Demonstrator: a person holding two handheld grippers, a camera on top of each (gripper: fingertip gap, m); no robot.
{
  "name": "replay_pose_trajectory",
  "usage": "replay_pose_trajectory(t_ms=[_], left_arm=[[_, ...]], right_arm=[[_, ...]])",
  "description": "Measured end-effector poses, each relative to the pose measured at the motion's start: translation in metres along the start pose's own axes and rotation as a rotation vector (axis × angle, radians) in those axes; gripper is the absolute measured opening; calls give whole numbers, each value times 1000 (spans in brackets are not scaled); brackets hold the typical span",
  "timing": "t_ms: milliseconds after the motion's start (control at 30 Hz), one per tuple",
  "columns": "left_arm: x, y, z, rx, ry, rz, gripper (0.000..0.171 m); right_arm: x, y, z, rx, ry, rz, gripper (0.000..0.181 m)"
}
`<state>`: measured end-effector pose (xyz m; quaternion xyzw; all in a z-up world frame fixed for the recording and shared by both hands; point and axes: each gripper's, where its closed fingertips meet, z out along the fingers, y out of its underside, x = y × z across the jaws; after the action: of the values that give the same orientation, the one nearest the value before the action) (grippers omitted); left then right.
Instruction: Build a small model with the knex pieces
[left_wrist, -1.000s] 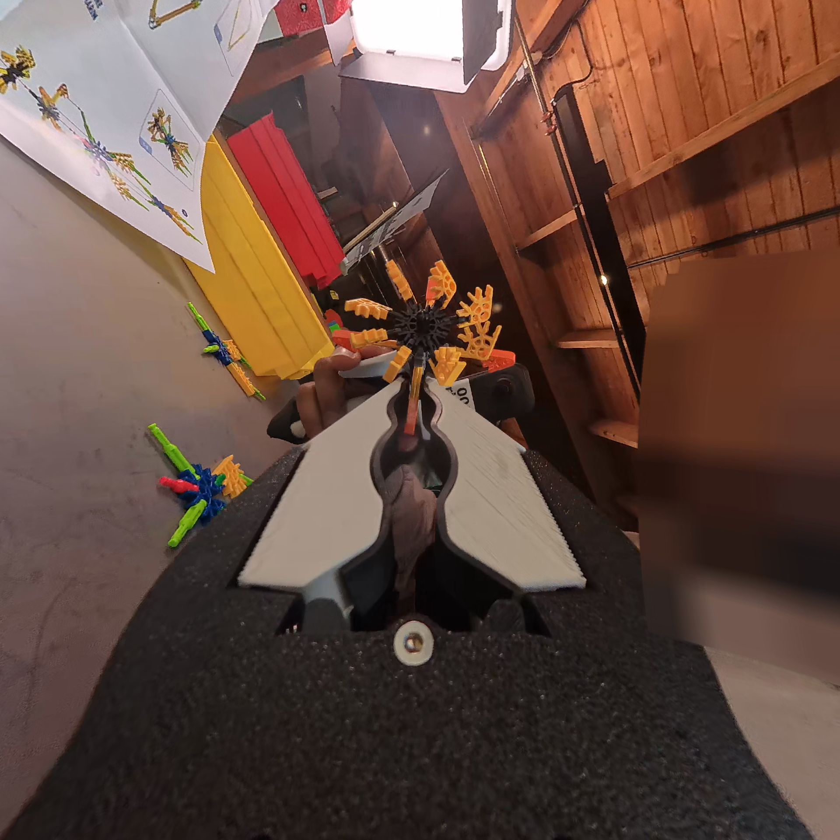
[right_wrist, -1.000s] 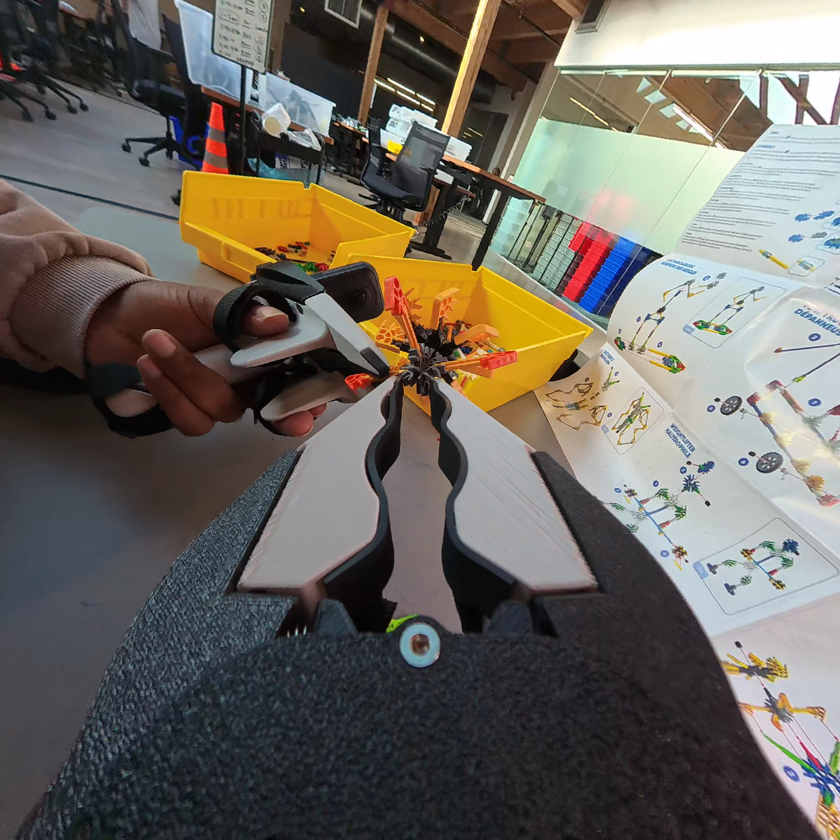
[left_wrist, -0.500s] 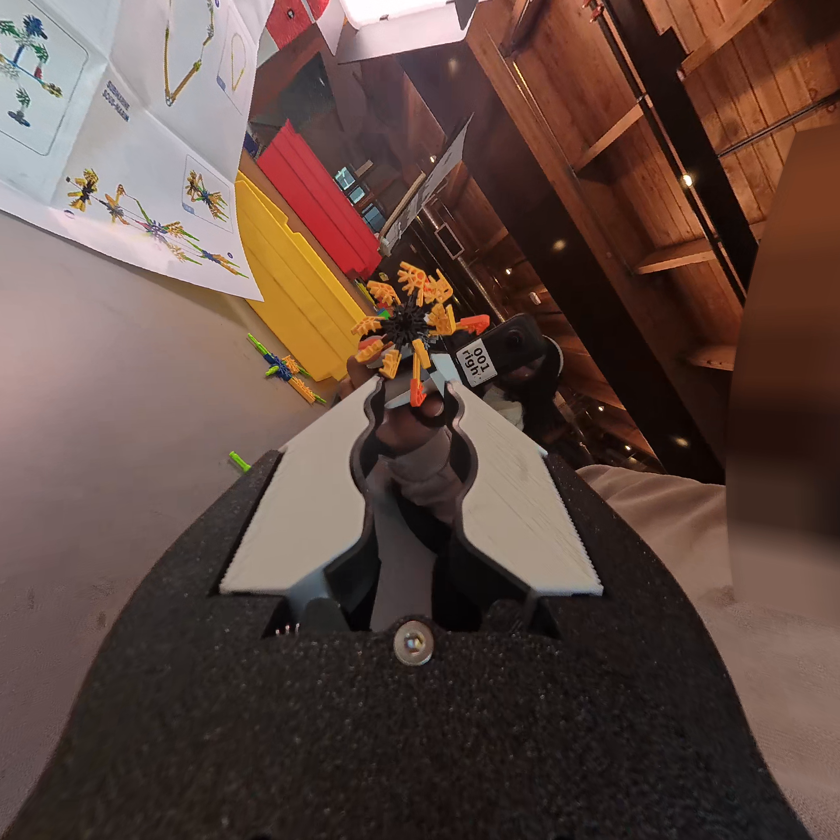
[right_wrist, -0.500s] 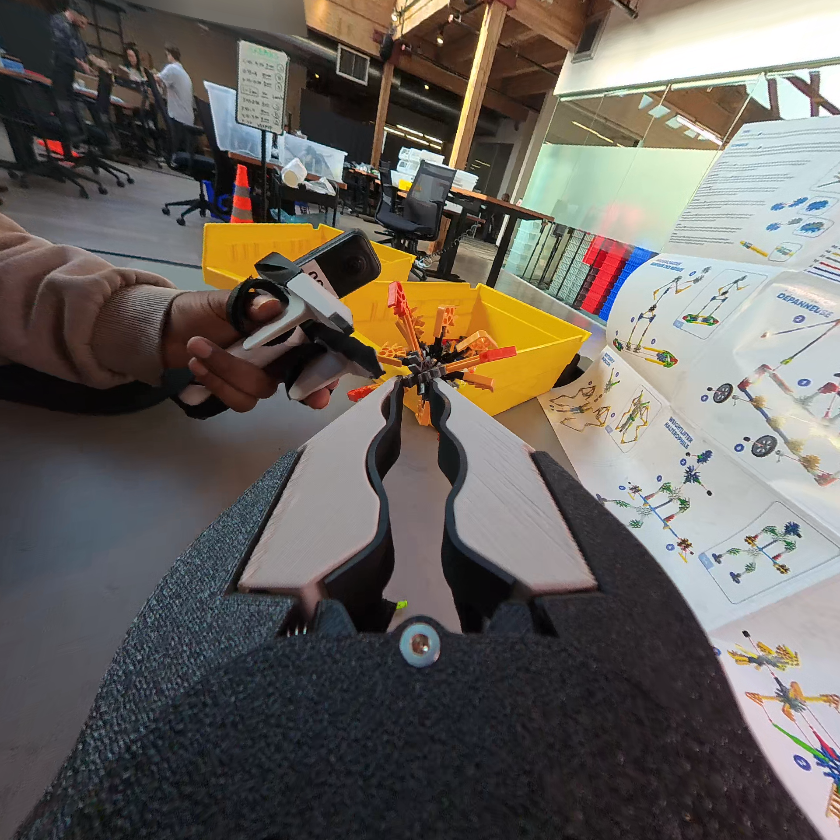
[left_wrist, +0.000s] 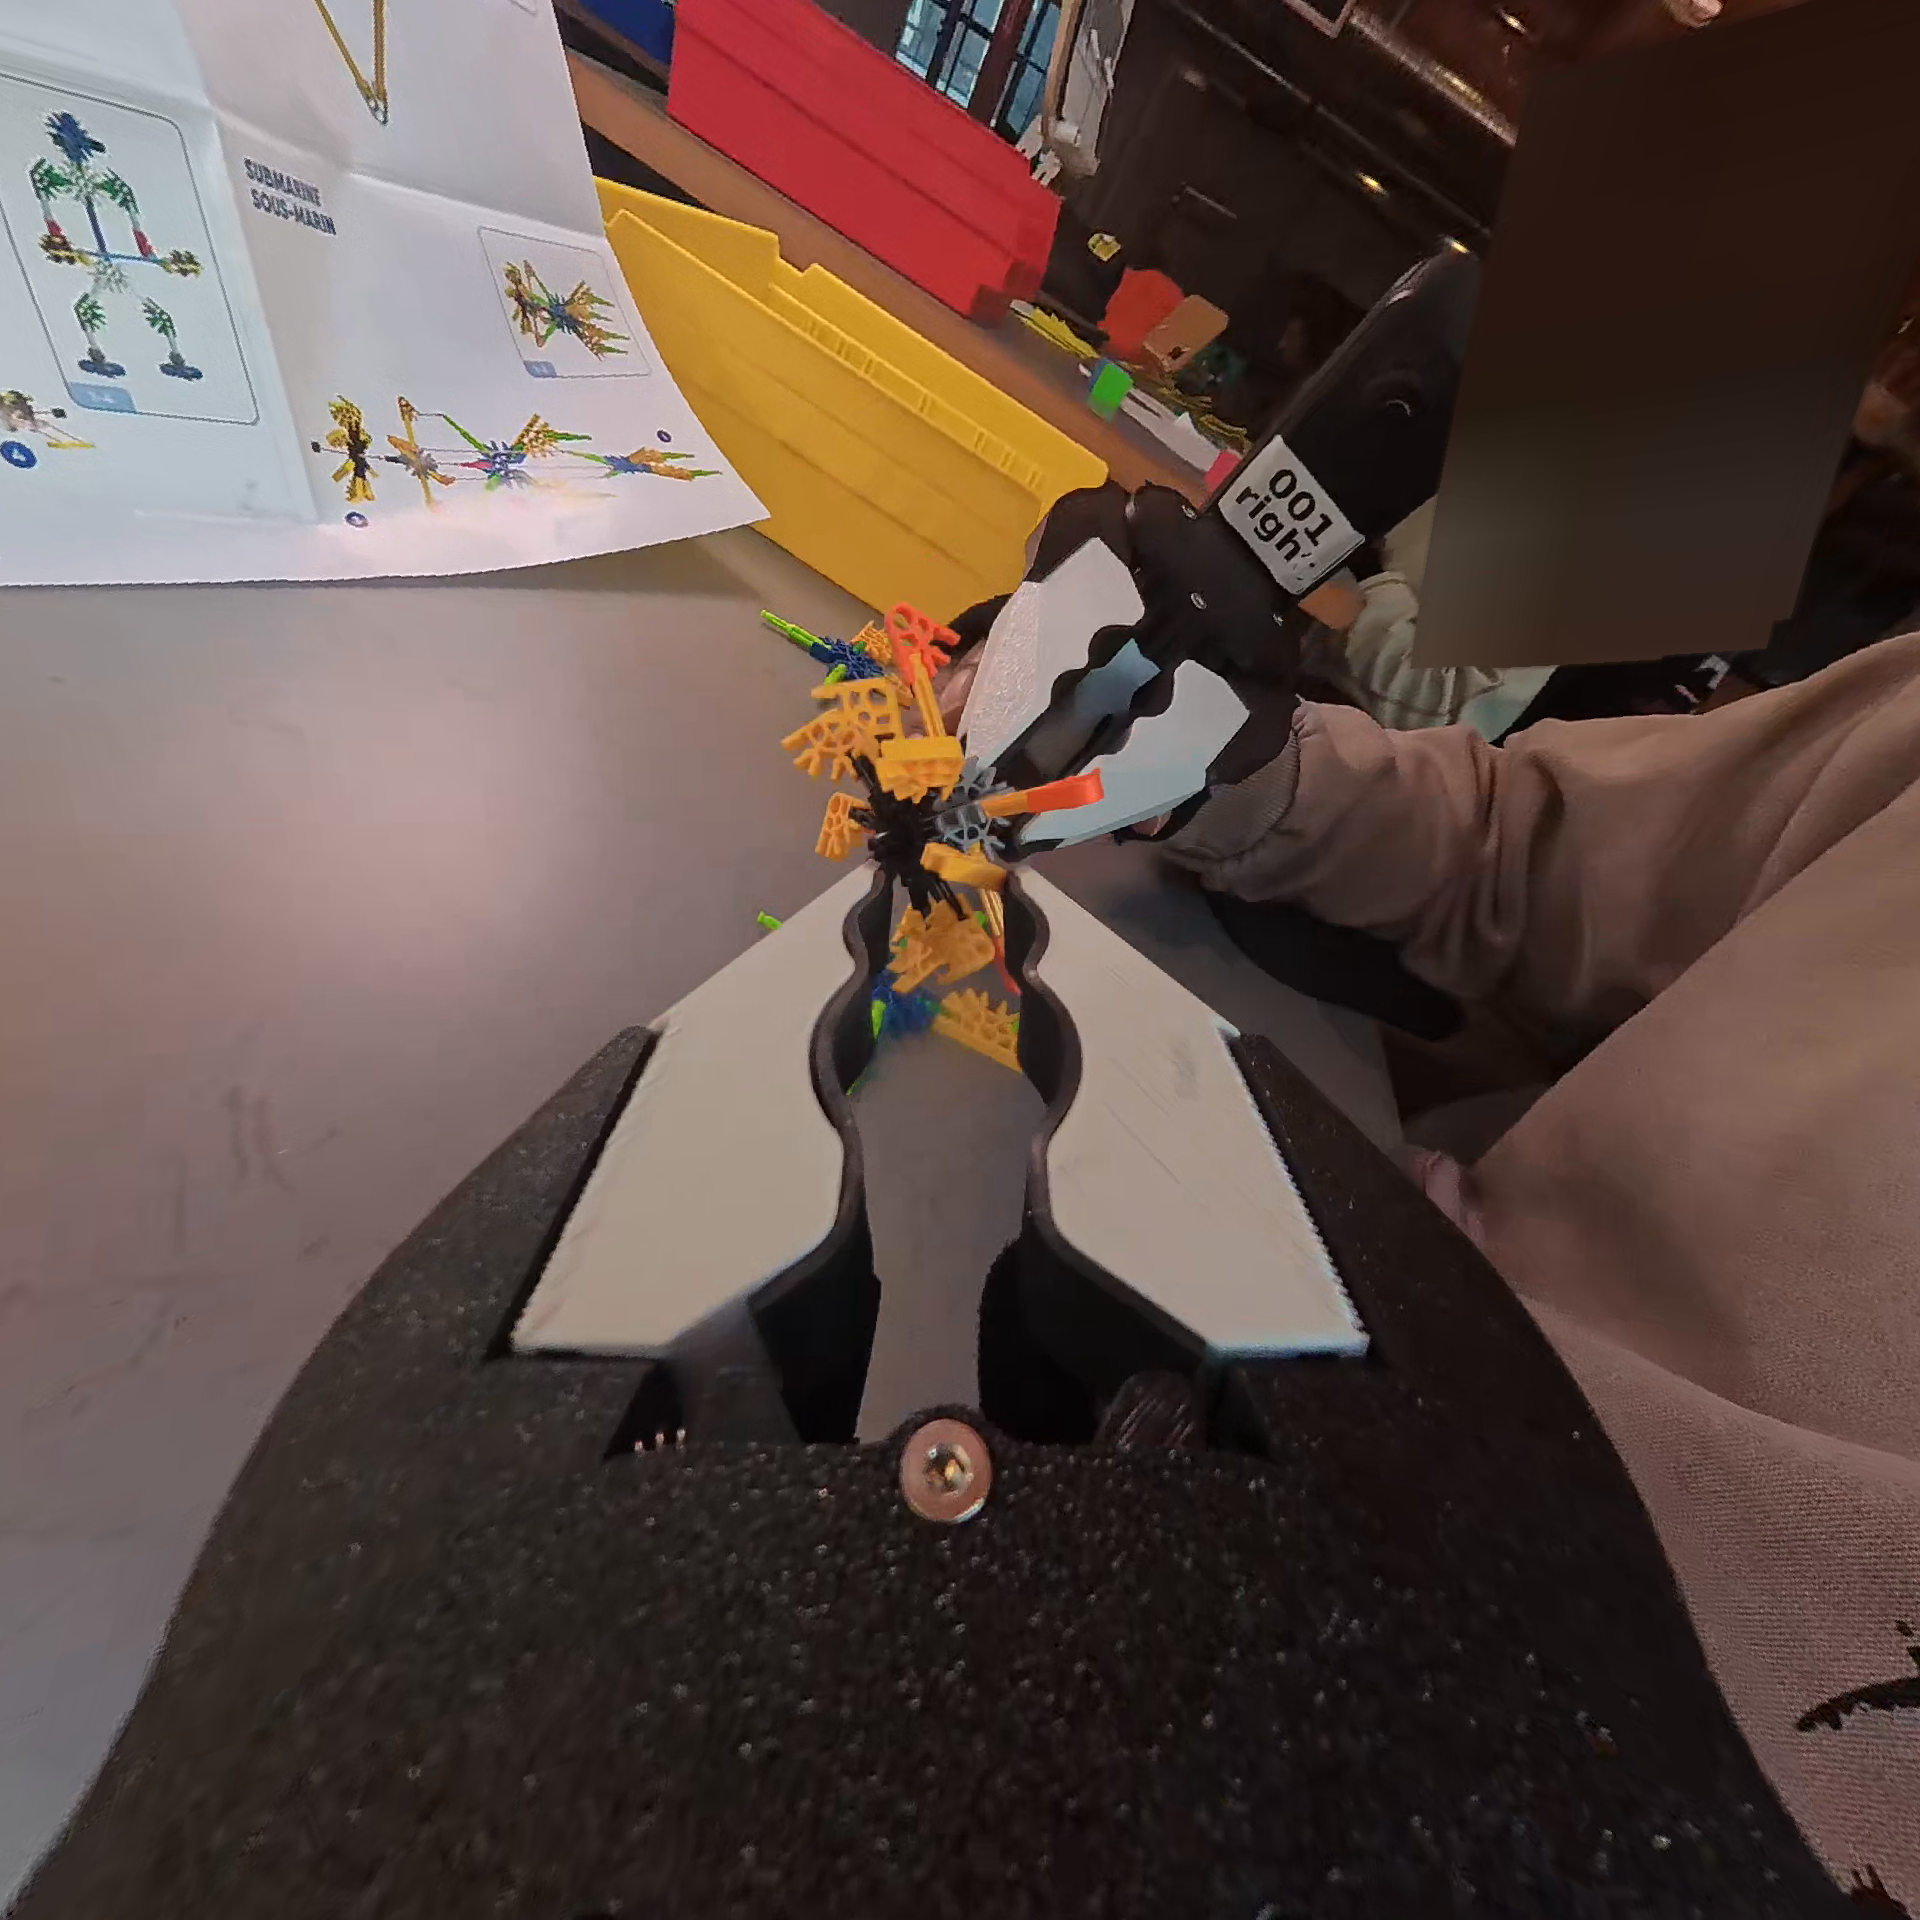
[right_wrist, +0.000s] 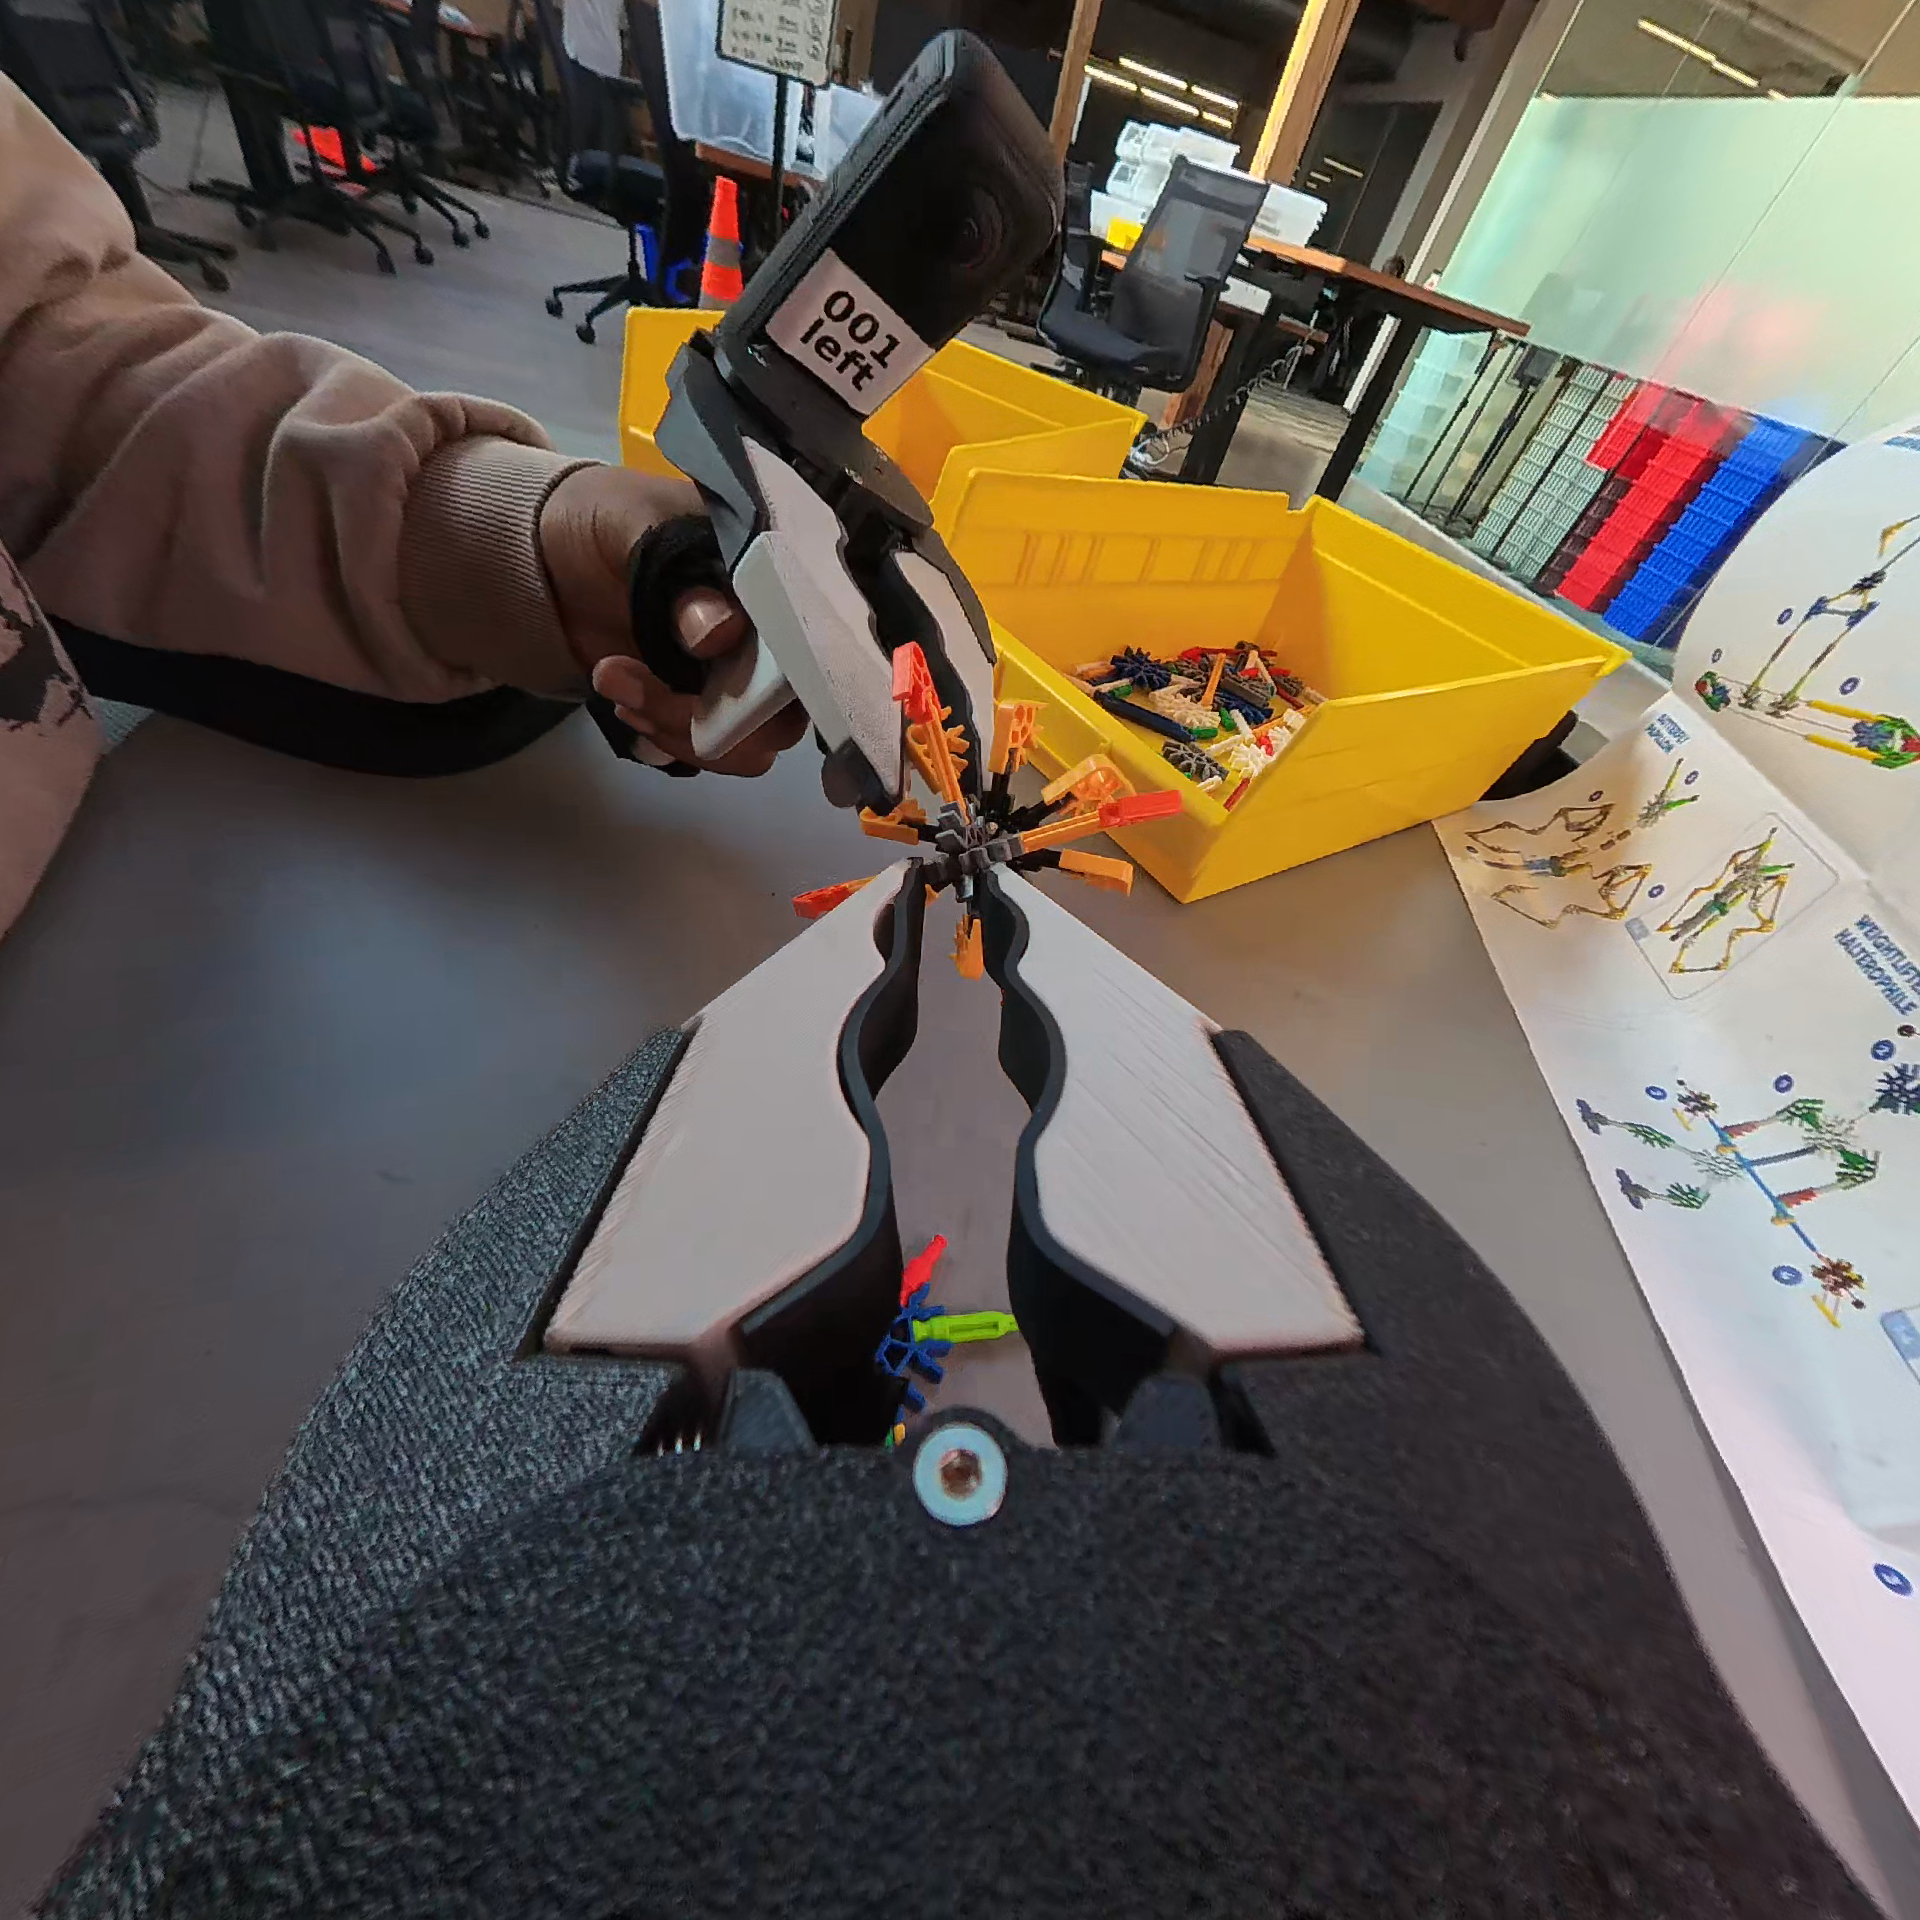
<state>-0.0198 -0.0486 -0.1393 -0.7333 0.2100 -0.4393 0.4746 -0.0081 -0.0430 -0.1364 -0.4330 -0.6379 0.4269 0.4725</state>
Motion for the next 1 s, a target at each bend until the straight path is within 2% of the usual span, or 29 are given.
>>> replay_pose_trajectory(t_ms=[200,367,433,533,667,800,867,1000], left_arm=[[-14,4,-1,-42,-135,117,14],[-35,9,-4,-97,-316,239,14],[-46,12,-8,-133,-386,248,14],[-66,18,-18,-190,-497,247,14],[-83,22,-25,-233,-594,263,14],[-94,29,-25,-268,-639,273,12],[-92,31,-23,-271,-618,268,17],[-84,19,-27,-207,-565,246,26]], right_arm=[[2,14,9,-75,38,-30,8],[10,28,14,-164,87,-18,10],[13,36,11,-221,79,9,21],[11,58,-8,-413,-22,89,29],[-13,85,-44,-691,-155,296,67],[-33,96,-38,-797,-134,341,84],[-31,105,-34,-852,-88,321,80],[-23,111,-29,-862,-49,288,54]])
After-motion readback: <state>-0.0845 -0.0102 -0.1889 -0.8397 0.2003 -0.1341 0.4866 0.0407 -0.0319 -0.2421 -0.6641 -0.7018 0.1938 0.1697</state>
